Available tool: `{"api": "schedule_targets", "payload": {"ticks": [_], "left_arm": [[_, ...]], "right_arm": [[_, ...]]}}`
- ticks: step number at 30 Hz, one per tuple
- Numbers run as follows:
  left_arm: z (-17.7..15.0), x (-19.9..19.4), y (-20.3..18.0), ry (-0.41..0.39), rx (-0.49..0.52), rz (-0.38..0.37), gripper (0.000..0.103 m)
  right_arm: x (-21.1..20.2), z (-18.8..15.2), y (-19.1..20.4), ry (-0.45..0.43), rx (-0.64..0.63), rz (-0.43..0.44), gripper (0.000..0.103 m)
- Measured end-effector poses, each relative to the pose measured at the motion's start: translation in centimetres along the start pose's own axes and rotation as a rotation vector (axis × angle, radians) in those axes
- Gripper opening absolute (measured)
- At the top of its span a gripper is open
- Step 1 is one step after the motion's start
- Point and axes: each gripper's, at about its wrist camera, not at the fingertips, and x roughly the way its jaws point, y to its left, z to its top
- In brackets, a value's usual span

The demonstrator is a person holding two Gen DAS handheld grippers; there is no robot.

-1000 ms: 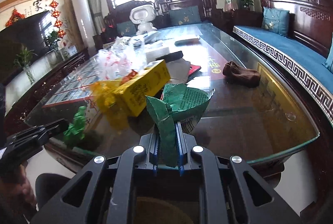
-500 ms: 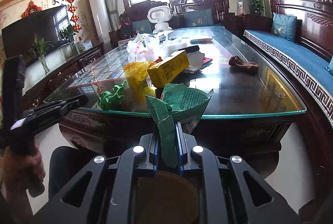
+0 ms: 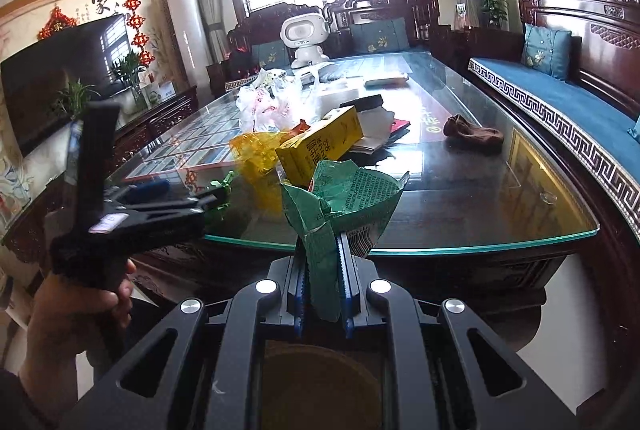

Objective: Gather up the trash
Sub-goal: 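Carry both held wrappers down over the yellow bucket beside the table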

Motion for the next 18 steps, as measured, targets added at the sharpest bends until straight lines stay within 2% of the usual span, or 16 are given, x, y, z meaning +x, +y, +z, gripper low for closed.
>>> {"api": "schedule_targets", "payload": {"ticks": [1, 3, 5, 8, 11, 18], "left_arm": [[0.0, 0.7, 0.1, 0.025, -0.005, -0.010, 0.058], [-0.2, 1.5, 0.6, 0.056, -0.039, -0.041, 0.053], [-0.3, 1.2, 1.1, 0.048, -0.064, -0.065, 0.047], [-0.6, -0.2, 1.4, 0.025, -0.082, -0.119, 0.044], [-1.6, -2.8, 1.1, -0.006, -0.049, -0.148, 0.044], [-6.1, -7.9, -0.6, 0.020, 0.033, -0.210, 0.044]], "right_arm": [[0.1, 0.1, 0.0, -0.001, -0.002, 0.003, 0.014], [0.1, 0.2, 0.1, -0.001, -0.011, 0.005, 0.014], [0.0, 0.2, 0.1, -0.003, -0.016, 0.006, 0.014], [-0.2, 0.1, 0.2, 0.001, -0.023, 0.010, 0.014], [-0.6, -0.5, 0.2, 0.015, -0.027, 0.027, 0.014], [-1.4, -3.8, 1.5, 0.110, -0.063, 0.047, 0.014]]}}
